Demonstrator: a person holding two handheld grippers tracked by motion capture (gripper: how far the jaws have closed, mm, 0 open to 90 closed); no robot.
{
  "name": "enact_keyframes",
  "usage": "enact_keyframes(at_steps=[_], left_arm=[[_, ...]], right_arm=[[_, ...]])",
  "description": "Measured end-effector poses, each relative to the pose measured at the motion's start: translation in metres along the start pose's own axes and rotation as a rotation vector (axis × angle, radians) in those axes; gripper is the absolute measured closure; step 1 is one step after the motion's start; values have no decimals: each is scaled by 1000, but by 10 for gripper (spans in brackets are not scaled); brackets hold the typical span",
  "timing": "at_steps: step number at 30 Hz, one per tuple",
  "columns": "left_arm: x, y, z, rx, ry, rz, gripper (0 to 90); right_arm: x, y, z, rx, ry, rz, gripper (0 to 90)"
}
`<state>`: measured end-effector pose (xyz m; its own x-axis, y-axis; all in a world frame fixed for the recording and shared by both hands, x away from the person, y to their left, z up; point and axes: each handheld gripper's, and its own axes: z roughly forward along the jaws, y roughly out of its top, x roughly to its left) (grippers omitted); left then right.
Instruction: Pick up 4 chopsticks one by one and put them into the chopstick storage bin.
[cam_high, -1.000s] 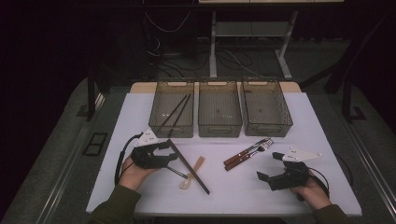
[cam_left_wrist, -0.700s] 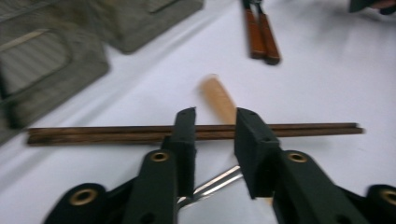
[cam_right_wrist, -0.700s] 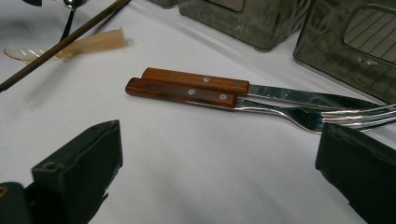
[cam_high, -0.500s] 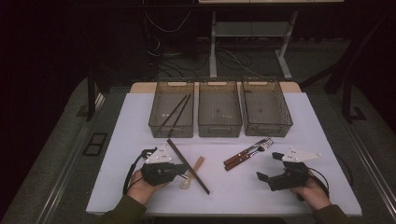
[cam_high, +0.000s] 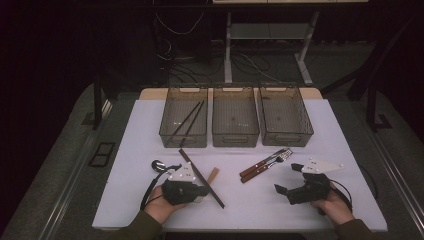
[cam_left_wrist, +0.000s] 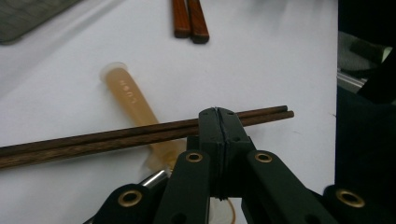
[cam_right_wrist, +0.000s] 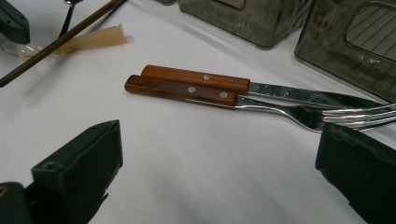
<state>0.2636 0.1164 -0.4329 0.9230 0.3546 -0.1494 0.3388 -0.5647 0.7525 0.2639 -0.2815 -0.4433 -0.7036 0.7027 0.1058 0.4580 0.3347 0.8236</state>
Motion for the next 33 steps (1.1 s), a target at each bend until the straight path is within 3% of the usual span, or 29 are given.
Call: enact_keyframes(at_steps=[10,33], left_arm=[[-7,2,15,50,-31,39,889],[-6,11,23,41,-17,52,889]], right_arm=[[0,0,0,-1,0,0,9],[0,0,1,4,1,-5,9]])
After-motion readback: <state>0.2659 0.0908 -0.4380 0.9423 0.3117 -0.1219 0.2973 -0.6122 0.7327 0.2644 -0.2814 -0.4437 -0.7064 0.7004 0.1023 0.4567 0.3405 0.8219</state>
